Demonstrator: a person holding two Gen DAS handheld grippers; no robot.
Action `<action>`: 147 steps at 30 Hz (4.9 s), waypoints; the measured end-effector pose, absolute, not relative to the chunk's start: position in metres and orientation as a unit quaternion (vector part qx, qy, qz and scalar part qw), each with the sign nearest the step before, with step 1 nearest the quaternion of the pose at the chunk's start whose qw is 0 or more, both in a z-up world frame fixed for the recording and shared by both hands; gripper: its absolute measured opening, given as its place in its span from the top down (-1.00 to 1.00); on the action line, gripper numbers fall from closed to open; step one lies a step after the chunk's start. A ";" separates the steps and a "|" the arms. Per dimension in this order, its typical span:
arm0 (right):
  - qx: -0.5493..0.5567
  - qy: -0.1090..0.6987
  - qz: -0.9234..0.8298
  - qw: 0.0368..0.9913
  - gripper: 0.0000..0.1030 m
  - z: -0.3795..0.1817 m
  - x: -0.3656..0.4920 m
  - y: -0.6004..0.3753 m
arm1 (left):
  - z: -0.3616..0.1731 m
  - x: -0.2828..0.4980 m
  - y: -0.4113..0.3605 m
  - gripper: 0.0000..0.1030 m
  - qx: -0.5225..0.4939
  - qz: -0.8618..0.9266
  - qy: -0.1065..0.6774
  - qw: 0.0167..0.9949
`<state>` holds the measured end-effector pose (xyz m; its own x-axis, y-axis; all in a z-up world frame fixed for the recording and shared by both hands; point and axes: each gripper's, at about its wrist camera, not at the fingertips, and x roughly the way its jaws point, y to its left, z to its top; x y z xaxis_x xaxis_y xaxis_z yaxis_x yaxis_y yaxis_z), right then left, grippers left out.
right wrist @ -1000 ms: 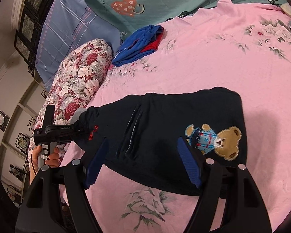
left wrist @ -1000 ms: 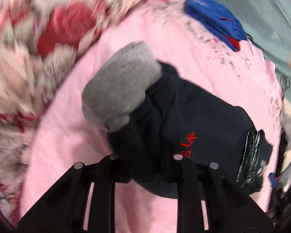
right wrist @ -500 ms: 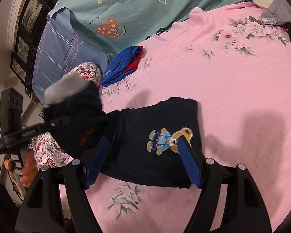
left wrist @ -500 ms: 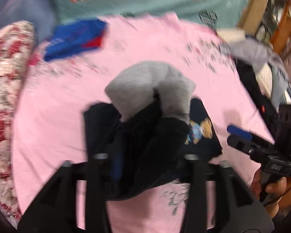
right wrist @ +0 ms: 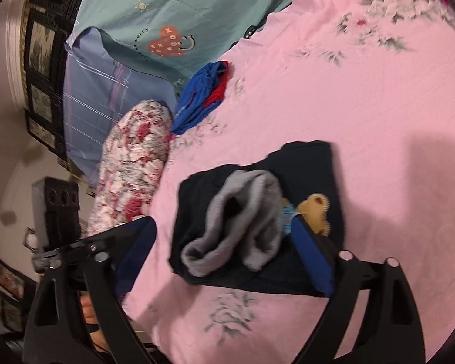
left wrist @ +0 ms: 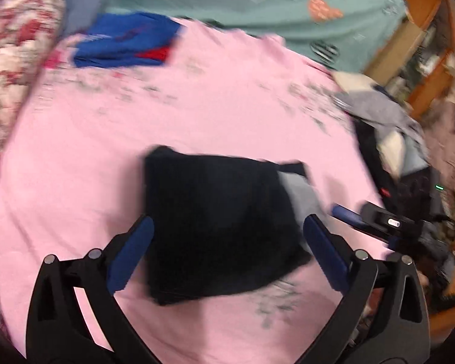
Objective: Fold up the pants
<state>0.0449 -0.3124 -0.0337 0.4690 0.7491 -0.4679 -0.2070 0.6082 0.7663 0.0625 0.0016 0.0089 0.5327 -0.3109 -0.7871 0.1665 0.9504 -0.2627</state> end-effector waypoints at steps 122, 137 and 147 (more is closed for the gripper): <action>0.081 0.323 0.208 0.920 -0.68 0.028 0.401 -0.120 | 0.029 0.345 0.115 -0.84 -0.069 0.163 0.372 0.911; -0.033 0.252 0.174 0.951 -0.86 0.046 0.171 -0.147 | 0.028 0.139 0.052 -0.96 -0.041 0.120 0.347 0.929; -0.008 0.213 0.163 0.963 -0.92 0.046 0.106 -0.156 | 0.012 0.105 0.036 -0.96 -0.029 0.117 0.326 0.938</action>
